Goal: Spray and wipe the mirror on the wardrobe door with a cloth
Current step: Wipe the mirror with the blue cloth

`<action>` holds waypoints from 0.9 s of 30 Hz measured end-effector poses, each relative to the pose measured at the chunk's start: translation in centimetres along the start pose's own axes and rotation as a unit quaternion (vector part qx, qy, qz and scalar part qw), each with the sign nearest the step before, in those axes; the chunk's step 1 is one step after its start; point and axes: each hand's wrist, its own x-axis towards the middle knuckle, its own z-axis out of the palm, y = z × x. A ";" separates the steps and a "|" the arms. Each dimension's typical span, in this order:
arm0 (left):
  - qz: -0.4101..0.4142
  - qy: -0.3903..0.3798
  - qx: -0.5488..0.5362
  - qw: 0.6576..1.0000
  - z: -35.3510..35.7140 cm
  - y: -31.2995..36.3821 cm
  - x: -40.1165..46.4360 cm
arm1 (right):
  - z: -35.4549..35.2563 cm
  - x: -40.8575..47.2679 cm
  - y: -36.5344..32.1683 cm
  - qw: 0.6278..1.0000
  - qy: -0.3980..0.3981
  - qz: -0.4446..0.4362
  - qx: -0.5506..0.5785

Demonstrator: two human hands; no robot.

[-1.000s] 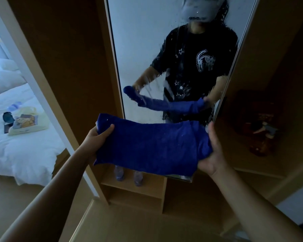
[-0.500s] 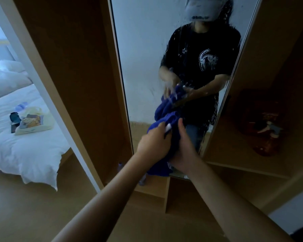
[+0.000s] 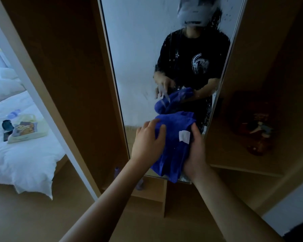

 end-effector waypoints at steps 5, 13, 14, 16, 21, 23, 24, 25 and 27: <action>-0.083 -0.118 -0.375 0.916 -0.4 2.4 -0.4 | 3.8 -0.2 1.2 0.986 0.006 -0.057 -0.156; -0.150 -0.086 -0.621 0.765 -4.1 1.5 0.7 | 5.5 0.5 1.8 0.617 0.035 -0.227 -0.752; -0.147 -0.081 -0.627 0.761 -4.8 1.3 0.9 | 5.3 0.7 1.8 0.585 0.053 -0.285 -0.758; -0.142 -0.087 -0.624 0.763 -6.1 1.2 1.5 | 5.3 1.2 1.4 0.541 0.084 -0.354 -0.758; -0.092 -0.134 -0.582 0.797 -9.2 2.8 2.8 | 7.6 2.6 1.1 0.488 0.133 -0.420 -0.753; -0.080 -0.149 -0.565 0.808 -10.4 3.5 3.5 | 8.5 3.1 0.9 0.479 0.157 -0.446 -0.739; -0.073 -0.156 -0.558 0.812 -11.0 3.9 3.9 | 9.1 3.4 0.8 0.479 0.165 -0.457 -0.731; -0.064 -0.161 -0.553 0.815 -11.5 4.2 4.3 | 9.6 3.7 0.6 0.480 0.172 -0.466 -0.722; -0.048 -0.169 -0.544 0.820 -12.4 4.8 5.2 | 10.8 4.3 0.1 0.484 0.181 -0.482 -0.708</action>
